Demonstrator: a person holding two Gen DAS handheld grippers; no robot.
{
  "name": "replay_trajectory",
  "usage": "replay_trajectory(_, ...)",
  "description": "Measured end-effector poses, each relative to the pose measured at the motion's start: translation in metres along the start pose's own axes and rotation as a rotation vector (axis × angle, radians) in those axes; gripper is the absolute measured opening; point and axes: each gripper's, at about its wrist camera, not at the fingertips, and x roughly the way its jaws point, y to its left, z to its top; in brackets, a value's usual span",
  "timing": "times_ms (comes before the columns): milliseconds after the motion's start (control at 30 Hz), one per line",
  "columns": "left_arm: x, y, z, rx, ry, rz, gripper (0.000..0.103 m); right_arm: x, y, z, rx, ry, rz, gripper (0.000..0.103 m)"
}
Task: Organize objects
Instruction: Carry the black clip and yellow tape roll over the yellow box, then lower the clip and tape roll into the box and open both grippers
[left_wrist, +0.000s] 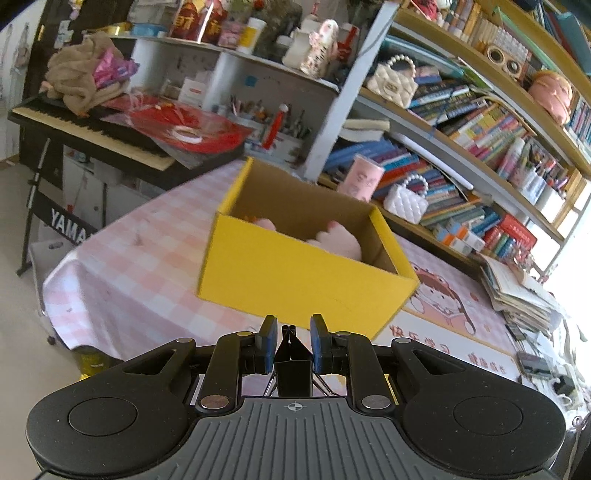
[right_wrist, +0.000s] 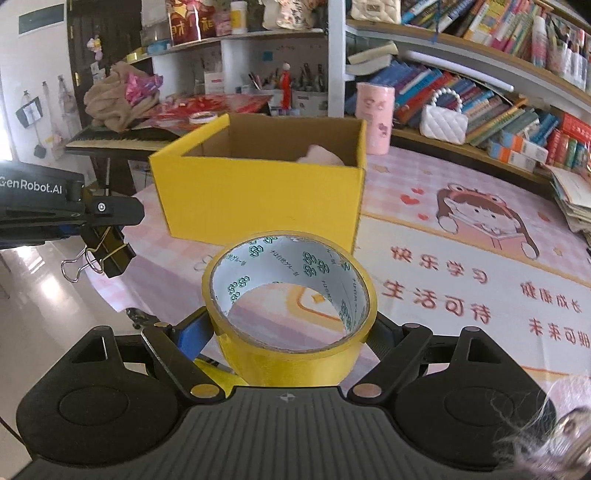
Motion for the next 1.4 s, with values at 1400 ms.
replay_trajectory(1400,0.134,-0.029,0.094,0.122,-0.039,0.094,0.017,0.154,-0.027,0.138,-0.053,0.020,0.041,0.085)
